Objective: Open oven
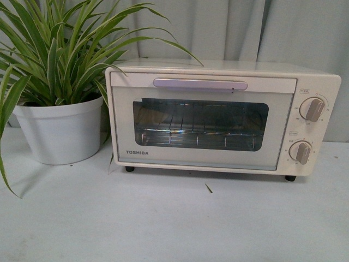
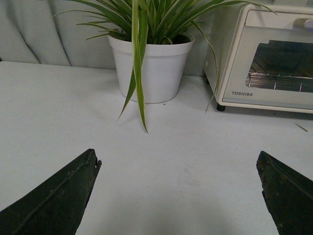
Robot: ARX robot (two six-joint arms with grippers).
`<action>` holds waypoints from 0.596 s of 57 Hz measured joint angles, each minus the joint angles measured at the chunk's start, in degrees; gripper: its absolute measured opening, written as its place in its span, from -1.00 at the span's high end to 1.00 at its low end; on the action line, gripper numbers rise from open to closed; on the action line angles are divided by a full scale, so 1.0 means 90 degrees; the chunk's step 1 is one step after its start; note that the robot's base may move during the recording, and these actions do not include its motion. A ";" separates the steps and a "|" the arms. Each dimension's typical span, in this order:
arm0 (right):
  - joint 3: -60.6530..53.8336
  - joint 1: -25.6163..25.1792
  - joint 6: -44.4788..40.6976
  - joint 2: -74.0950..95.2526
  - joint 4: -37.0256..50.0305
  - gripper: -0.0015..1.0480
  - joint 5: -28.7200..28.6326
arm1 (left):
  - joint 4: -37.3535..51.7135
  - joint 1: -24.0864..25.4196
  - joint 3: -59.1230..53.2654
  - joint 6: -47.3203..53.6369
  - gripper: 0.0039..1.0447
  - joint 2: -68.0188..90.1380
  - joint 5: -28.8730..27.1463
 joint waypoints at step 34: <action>0.0000 0.0000 0.0002 0.0000 0.0000 -0.82 0.0000 | 0.0000 0.0000 0.0000 0.0000 -0.88 0.0000 0.0000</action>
